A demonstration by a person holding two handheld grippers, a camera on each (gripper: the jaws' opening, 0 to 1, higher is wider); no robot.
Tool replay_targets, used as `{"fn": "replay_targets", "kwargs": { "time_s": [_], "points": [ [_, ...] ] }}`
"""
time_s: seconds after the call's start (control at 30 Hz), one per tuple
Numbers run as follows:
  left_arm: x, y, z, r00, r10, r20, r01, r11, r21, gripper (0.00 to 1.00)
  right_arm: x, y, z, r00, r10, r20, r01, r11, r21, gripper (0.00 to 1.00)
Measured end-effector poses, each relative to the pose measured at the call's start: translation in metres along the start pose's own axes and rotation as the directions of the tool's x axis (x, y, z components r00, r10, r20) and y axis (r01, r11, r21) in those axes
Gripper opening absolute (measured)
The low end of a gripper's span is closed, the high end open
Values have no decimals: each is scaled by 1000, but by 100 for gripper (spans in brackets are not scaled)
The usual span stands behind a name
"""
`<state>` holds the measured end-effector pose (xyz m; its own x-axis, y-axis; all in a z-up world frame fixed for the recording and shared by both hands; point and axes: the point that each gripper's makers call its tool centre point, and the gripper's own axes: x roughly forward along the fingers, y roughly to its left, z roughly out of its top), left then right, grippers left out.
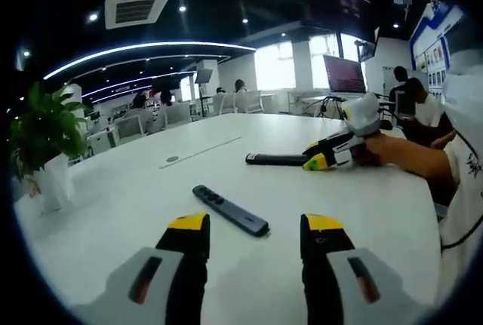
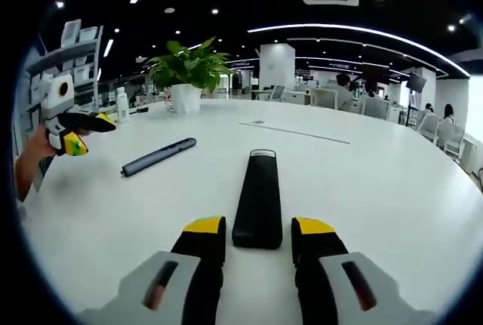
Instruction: Pflip the remote and laser pointer to the front side, press the buttons, and align them neatly on the table
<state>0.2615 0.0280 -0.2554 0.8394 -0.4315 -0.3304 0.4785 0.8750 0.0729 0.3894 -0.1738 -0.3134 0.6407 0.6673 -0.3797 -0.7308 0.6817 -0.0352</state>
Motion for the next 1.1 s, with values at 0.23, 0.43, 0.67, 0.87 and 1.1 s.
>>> {"fn": "replay_targets", "kwargs": {
  "time_s": [0.23,0.43,0.67,0.87,1.1],
  "points": [
    [-2,6,-1,1000,14,3,-14,1000,-12,49,1,0,1,1000,4,14,-4,1000,-6,36],
    [-1,3,-1,1000,5,4,-5,1000,-11,49,2,3,1,1000,19,20,-19,1000,-16,31],
    [-2,5,1,1000,15,8,-15,1000,-6,48,1,3,0,1000,18,19,-18,1000,-16,30],
    [-9,13,12,995,53,85,-49,998,-50,45,1,4,0,1000,16,18,-16,1000,-16,30],
    [-8,11,13,997,25,75,-22,999,-32,48,1,5,0,1000,15,21,-15,1000,-13,30]
  ]
}}
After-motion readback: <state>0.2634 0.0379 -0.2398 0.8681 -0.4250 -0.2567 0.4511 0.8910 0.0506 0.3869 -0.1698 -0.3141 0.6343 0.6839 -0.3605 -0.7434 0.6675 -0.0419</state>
